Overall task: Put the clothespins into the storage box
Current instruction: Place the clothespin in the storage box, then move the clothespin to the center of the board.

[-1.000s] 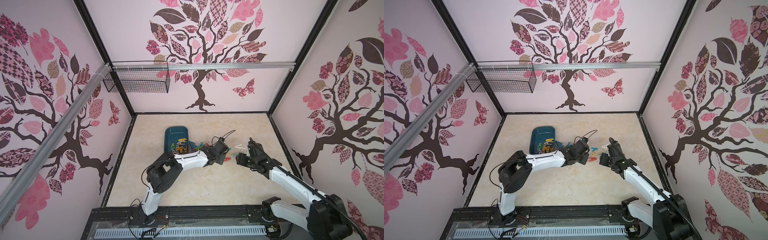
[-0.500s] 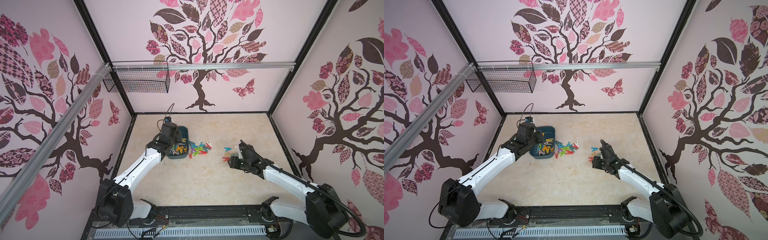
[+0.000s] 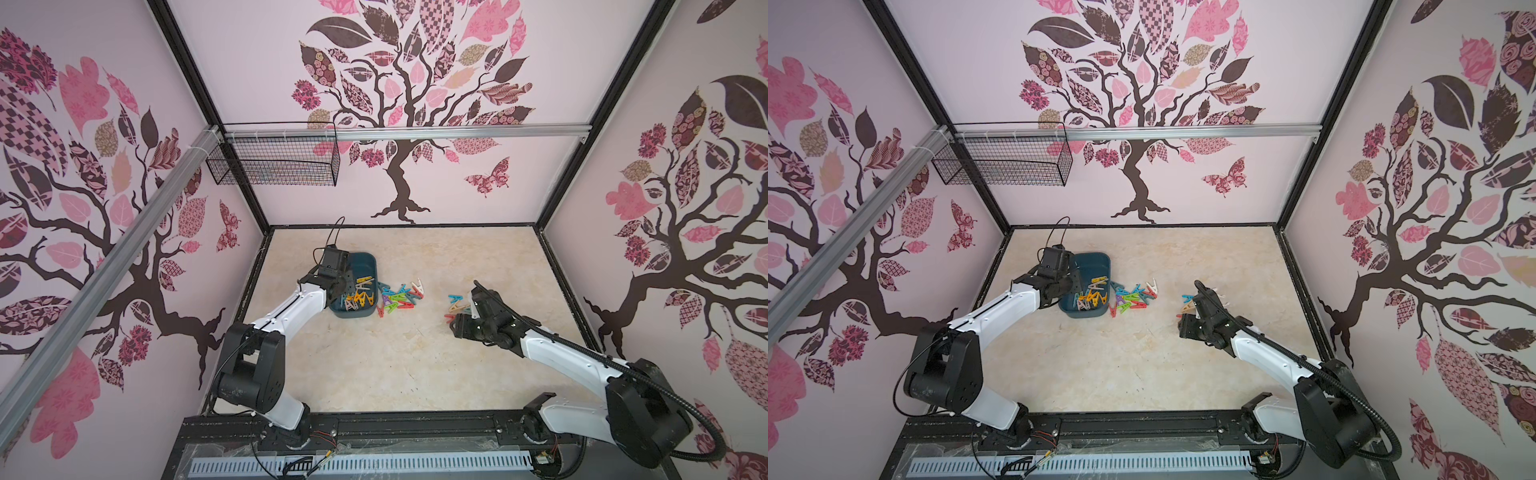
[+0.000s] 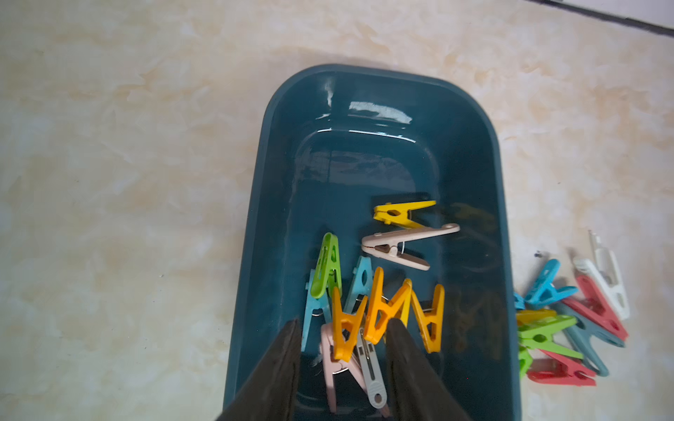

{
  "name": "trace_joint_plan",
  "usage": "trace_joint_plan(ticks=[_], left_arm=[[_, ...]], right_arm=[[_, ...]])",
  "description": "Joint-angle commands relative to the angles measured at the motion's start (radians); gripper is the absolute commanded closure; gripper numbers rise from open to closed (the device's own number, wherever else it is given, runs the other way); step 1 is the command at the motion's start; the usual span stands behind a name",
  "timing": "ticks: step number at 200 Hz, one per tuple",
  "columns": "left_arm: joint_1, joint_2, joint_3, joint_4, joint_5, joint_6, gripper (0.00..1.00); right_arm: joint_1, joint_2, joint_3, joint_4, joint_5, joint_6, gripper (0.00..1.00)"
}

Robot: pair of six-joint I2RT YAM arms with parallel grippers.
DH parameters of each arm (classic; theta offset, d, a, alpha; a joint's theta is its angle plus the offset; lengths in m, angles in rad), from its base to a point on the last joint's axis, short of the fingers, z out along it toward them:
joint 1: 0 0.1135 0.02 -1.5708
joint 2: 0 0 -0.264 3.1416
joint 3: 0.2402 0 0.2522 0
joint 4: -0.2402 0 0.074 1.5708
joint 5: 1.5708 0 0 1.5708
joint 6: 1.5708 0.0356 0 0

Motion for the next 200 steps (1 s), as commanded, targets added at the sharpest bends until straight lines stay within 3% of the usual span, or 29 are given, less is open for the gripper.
trace_joint_plan(ticks=[1,34,73,113,140,200], left_arm=[[-0.015,-0.103,-0.012,-0.009,0.025,0.0,0.56],[-0.165,-0.263,-0.147,-0.018,0.002,-0.014,0.54],[-0.361,-0.431,-0.372,0.038,-0.01,-0.132,0.52],[-0.538,-0.468,-0.483,0.084,-0.049,-0.194,0.46],[-0.563,-0.468,-0.505,0.081,-0.063,-0.194,0.43],[-0.563,-0.498,-0.525,0.079,-0.133,-0.135,0.25]], right_arm=[[0.006,0.026,0.031,-0.026,0.049,-0.023,0.36],[0.006,0.063,0.053,-0.022,0.092,-0.037,0.36],[0.006,0.166,0.14,-0.005,0.126,-0.057,0.36],[0.006,0.31,0.239,0.023,0.148,-0.073,0.36],[0.006,0.392,0.287,0.038,0.139,-0.072,0.36],[0.02,0.461,0.276,0.073,0.064,-0.04,0.38]])
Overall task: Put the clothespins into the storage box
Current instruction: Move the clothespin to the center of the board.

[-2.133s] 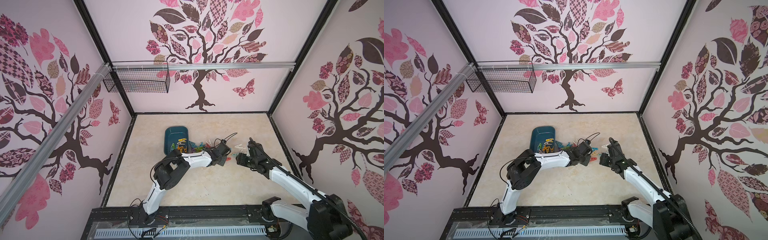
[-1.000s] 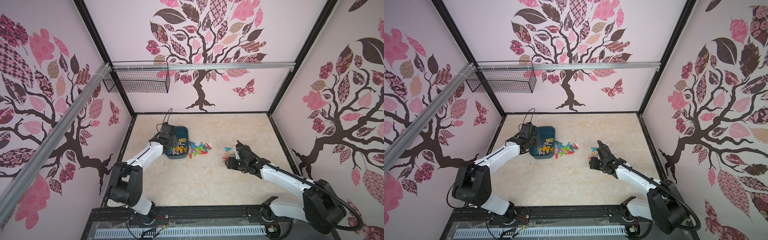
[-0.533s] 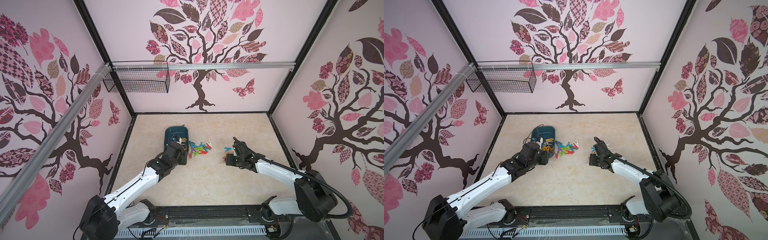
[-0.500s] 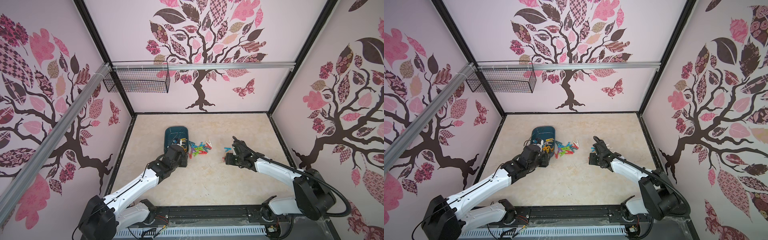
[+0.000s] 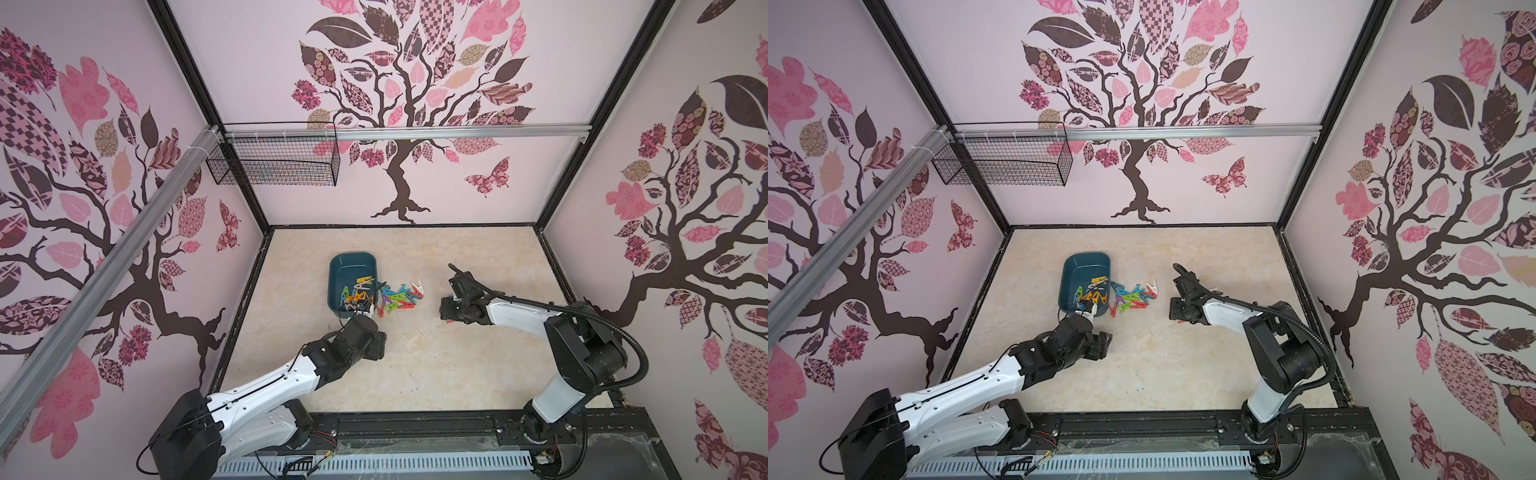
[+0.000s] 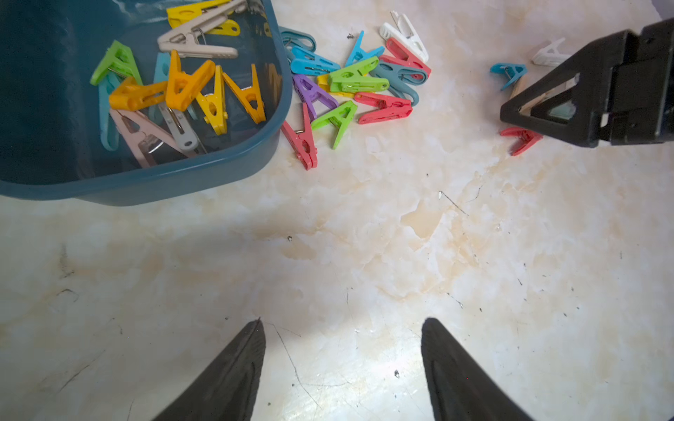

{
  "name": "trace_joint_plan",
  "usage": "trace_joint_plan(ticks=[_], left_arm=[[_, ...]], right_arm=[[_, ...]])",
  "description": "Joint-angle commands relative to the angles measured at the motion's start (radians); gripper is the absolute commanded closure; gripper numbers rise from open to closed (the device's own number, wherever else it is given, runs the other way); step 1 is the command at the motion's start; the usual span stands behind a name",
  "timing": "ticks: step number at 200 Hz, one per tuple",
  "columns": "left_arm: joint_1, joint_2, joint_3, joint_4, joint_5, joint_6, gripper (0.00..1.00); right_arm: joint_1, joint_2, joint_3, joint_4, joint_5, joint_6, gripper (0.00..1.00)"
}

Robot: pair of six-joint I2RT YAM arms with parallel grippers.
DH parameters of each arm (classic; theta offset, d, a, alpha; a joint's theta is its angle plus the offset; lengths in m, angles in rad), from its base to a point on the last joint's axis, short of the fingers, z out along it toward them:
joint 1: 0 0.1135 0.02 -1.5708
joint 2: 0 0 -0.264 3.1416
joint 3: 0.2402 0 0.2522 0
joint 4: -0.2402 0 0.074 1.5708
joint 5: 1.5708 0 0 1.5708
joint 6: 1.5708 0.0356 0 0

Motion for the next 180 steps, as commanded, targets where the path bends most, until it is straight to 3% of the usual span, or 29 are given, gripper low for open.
trace_joint_plan(ticks=[1,67,92,119,139,180], left_arm=[[-0.003,-0.019,-0.027,0.019,-0.046,0.024,0.25],[-0.003,0.029,-0.017,0.061,0.003,0.03,0.24],[-0.003,0.039,-0.014,0.074,0.002,0.043,0.24],[-0.003,0.071,0.0,0.087,0.017,0.047,0.24],[-0.003,0.101,0.013,0.096,0.037,0.054,0.24],[-0.004,0.097,0.013,0.066,0.04,0.056,0.24]], right_arm=[[0.018,0.024,0.0,0.013,-0.035,0.015,0.38],[0.158,-0.003,-0.005,-0.114,-0.006,-0.065,0.41],[0.164,-0.072,-0.047,-0.15,-0.051,-0.055,0.43],[0.163,-0.124,-0.052,-0.181,0.026,-0.072,0.44],[0.163,-0.092,-0.021,-0.19,0.076,-0.094,0.5],[0.164,-0.027,0.024,-0.16,0.052,-0.105,0.58]])
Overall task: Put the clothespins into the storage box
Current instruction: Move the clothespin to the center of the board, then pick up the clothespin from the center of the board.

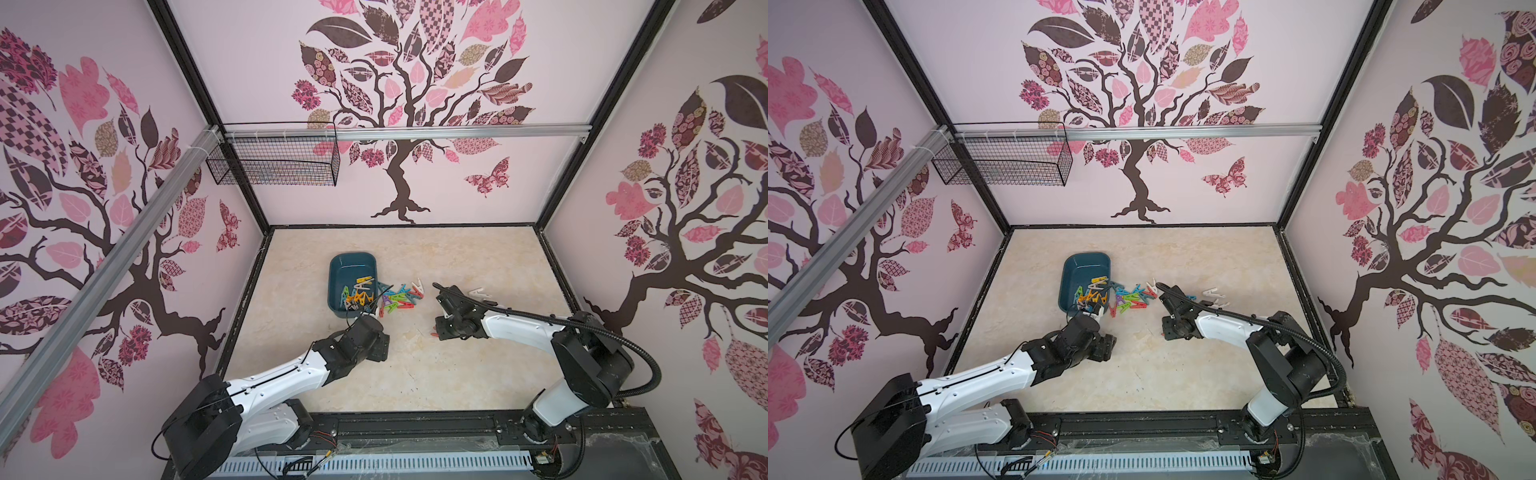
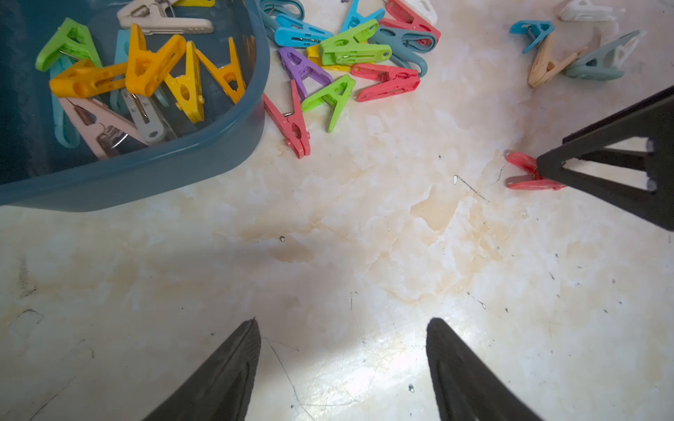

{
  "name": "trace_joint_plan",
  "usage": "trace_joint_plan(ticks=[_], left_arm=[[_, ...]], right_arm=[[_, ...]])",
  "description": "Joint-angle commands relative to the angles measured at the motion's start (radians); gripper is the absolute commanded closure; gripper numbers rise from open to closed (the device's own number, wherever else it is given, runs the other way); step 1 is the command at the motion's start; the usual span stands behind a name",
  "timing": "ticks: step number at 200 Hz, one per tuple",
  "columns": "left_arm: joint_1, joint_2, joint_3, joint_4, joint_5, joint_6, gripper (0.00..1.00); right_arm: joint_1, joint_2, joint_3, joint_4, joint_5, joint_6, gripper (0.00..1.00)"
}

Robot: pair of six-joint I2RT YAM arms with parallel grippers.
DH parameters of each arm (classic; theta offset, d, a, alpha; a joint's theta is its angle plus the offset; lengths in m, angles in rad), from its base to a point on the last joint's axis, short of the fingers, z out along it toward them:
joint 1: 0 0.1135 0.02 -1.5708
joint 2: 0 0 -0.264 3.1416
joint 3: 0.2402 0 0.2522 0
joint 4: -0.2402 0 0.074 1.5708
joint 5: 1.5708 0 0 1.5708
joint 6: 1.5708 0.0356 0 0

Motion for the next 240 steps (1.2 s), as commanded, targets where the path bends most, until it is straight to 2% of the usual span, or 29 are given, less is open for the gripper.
trace_joint_plan(ticks=[1,83,138,165,191,240], left_arm=[[-0.004,-0.015,0.024,-0.001,0.007,0.012,0.24],[-0.004,-0.005,0.014,-0.058,-0.041,-0.022,0.24],[0.007,-0.048,0.02,-0.111,-0.129,-0.086,0.24],[0.111,-0.118,0.004,-0.166,-0.107,-0.161,0.24],[0.218,-0.181,0.0,-0.228,-0.117,-0.168,0.25],[0.325,-0.321,-0.048,-0.254,-0.14,-0.291,0.24]], right_arm=[[-0.001,0.045,0.05,-0.009,0.013,-0.019,0.59],[-0.002,0.121,0.064,0.017,-0.019,-0.009,0.78],[0.0,0.084,0.078,0.009,-0.052,0.033,0.91],[0.009,0.049,0.099,0.015,-0.108,0.088,0.93],[0.054,0.038,0.158,0.052,-0.142,0.157,0.94],[0.146,0.169,0.387,0.15,-0.1,0.234,0.95]])
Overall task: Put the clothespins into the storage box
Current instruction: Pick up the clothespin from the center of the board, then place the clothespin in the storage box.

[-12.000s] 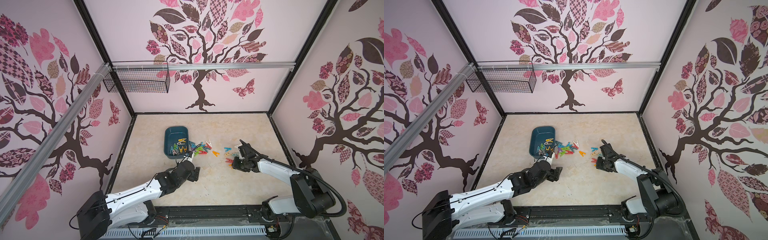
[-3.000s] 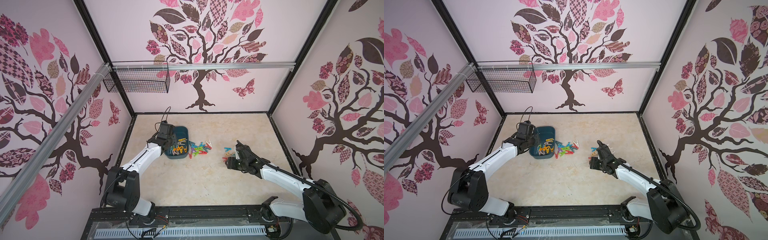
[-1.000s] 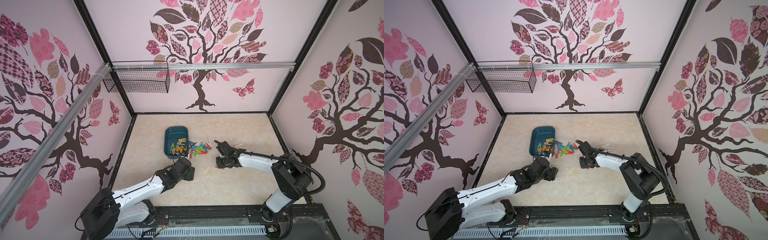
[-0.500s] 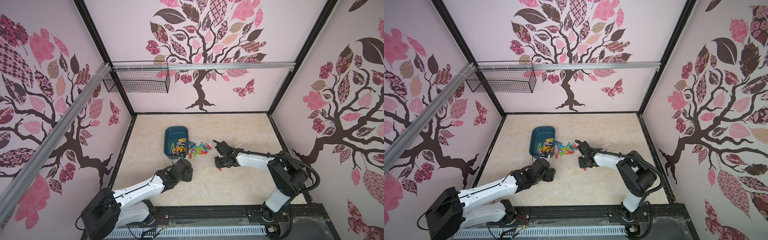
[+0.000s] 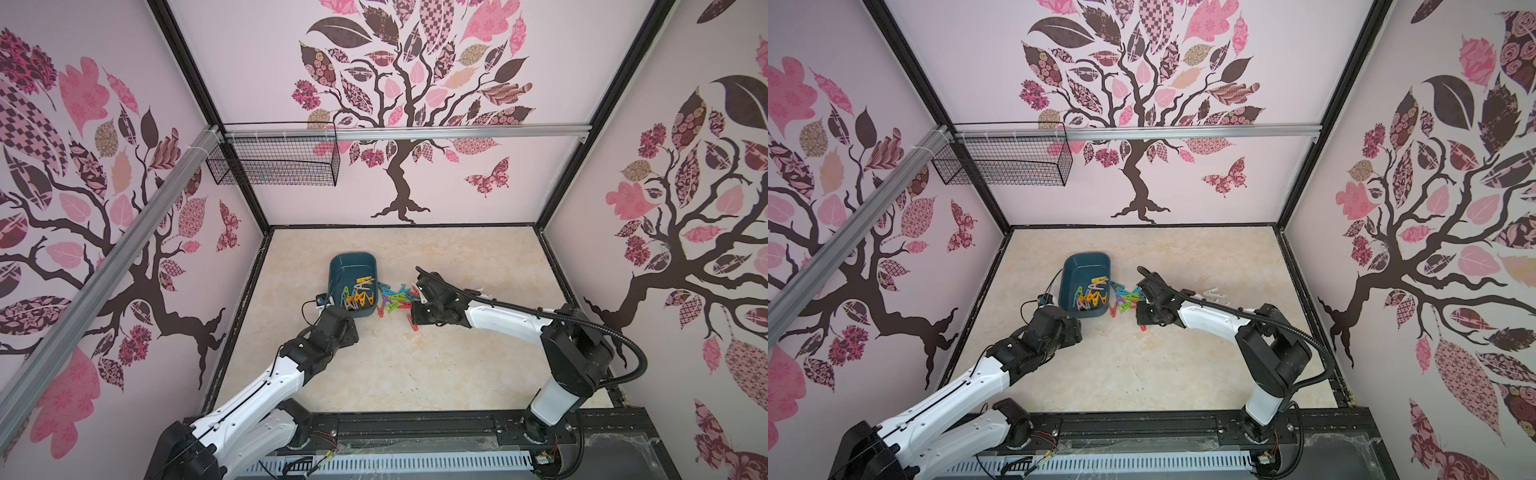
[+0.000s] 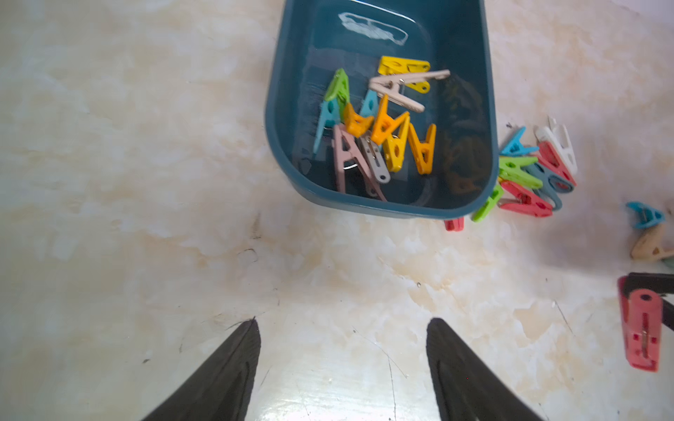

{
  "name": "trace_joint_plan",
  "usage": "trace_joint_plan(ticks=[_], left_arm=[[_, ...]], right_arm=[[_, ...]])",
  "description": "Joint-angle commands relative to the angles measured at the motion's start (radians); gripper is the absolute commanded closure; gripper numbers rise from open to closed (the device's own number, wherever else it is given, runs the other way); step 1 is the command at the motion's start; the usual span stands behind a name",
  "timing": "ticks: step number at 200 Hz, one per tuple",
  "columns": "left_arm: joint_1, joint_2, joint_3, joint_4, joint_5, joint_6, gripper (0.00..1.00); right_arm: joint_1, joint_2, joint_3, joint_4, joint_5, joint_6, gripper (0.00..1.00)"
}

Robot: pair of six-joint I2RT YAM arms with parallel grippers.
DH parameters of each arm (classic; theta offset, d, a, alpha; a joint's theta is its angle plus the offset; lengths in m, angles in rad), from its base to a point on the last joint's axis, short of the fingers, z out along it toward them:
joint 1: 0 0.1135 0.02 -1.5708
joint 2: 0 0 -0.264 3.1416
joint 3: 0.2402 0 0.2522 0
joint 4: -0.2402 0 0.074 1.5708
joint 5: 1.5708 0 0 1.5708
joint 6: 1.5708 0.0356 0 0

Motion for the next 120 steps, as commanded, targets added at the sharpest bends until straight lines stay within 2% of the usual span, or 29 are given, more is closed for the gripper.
trace_joint_plan(ticks=[1,11,29,53,67,85,99,120], left_arm=[[0.029,-0.076,-0.047,-0.029,-0.031,-0.084,0.24],[0.031,-0.123,-0.071,-0.027,-0.055,-0.092,0.24],[0.031,-0.178,-0.091,-0.041,-0.083,-0.105,0.24],[0.031,-0.198,-0.095,-0.061,-0.085,-0.1,0.24],[0.031,-0.199,-0.094,-0.073,-0.08,-0.097,0.25],[0.031,-0.201,-0.095,-0.077,-0.063,-0.087,0.25],[0.032,-0.201,-0.097,-0.08,-0.053,-0.076,0.25],[0.032,-0.204,-0.1,-0.073,-0.05,-0.042,0.25]], right_arm=[[0.037,0.074,0.118,0.073,0.024,0.058,0.95],[0.057,0.113,0.167,0.098,0.054,0.055,0.95],[0.067,0.204,0.301,0.094,0.035,0.051,0.95],[0.075,0.321,0.48,0.068,0.041,0.028,0.93],[0.075,0.39,0.584,0.026,0.045,0.007,0.88],[0.075,0.444,0.689,-0.043,0.063,-0.028,0.77],[0.074,0.431,0.699,-0.063,0.084,-0.056,0.71],[0.071,0.351,0.608,-0.049,0.135,-0.099,0.69]])
